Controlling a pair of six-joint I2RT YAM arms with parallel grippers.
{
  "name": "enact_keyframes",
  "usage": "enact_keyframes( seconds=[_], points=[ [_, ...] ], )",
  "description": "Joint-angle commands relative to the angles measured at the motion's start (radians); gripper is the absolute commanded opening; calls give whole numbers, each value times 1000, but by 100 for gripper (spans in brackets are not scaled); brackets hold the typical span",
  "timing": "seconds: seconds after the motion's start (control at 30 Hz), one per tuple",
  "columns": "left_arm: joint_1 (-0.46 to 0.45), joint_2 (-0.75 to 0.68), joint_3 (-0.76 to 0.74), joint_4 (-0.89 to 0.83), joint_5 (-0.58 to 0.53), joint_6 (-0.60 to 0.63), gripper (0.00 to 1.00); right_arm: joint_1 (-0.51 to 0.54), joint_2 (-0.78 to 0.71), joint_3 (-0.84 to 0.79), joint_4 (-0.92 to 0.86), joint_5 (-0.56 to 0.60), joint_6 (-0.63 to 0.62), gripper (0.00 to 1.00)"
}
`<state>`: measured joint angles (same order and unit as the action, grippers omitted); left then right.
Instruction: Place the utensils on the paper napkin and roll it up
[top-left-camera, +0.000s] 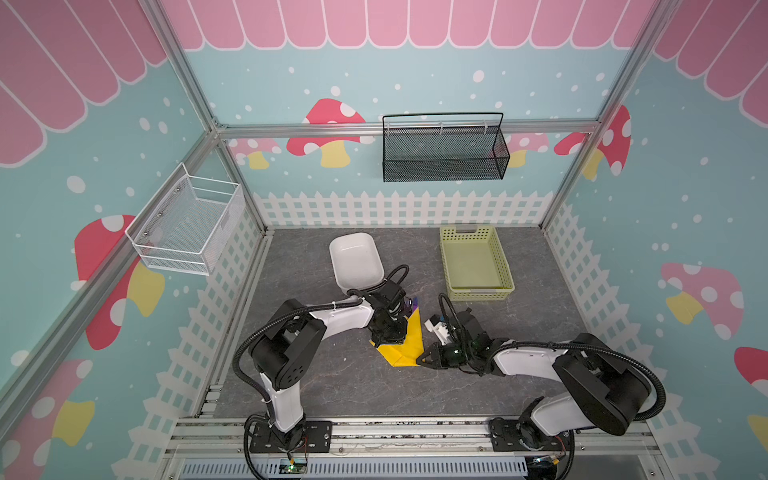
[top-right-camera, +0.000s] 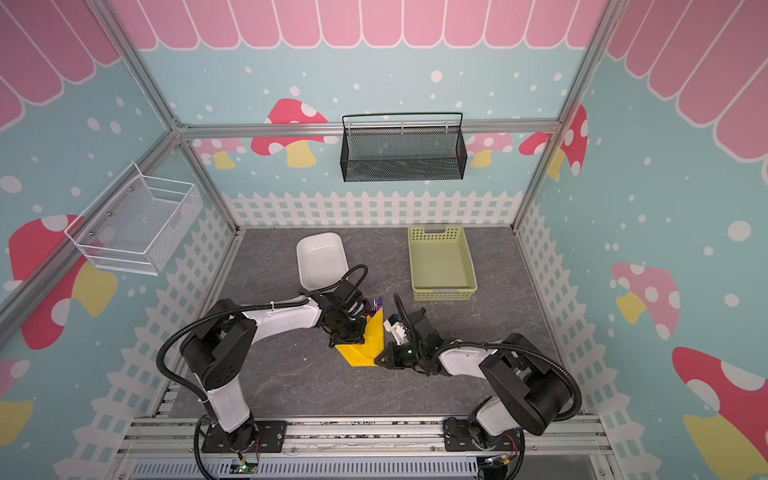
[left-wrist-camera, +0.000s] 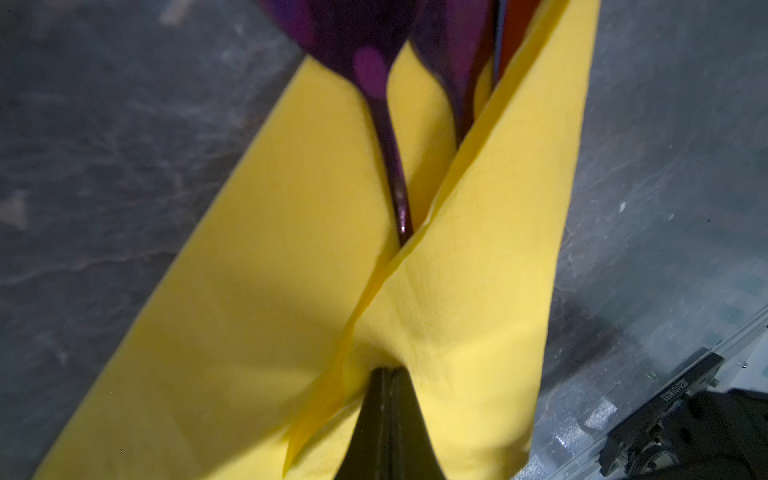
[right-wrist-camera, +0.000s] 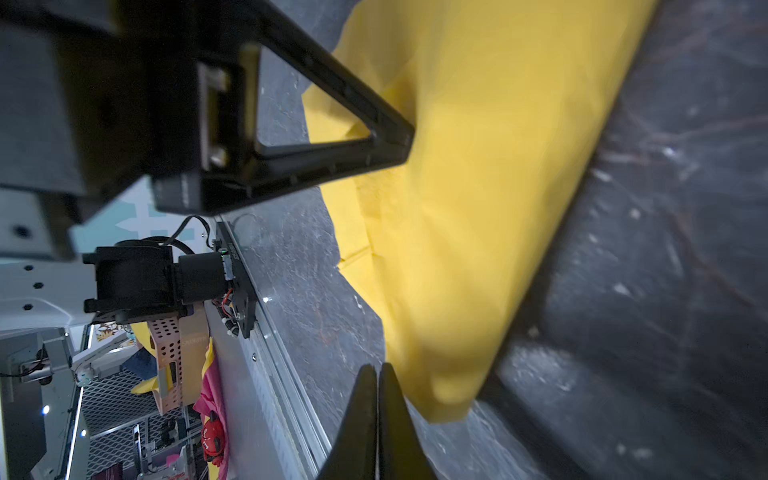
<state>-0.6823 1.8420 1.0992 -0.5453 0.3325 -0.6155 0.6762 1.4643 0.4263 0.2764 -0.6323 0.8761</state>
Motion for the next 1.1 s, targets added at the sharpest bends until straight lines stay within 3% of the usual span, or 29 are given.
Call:
enact_keyframes(
  seconds=[0.0,0.27,0.57,0.9,1.07],
  points=[
    [-1,27,-36,-10,-50,19,0,6,-21,-11,0,31,21,7],
    [0,27,-36,-13,-52,20,0,6,-1,-1,17,50,17,6],
    [-1,24,-36,-13,-49,20,0,5,121,29,18,19,4,6],
    [0,21,-41,-13,-47,20,0,1,-13,-1,11,69,13,7],
    [0,20,-40,-13,-46,22,0,-3,7,-17,4,65,10,6]
  ],
)
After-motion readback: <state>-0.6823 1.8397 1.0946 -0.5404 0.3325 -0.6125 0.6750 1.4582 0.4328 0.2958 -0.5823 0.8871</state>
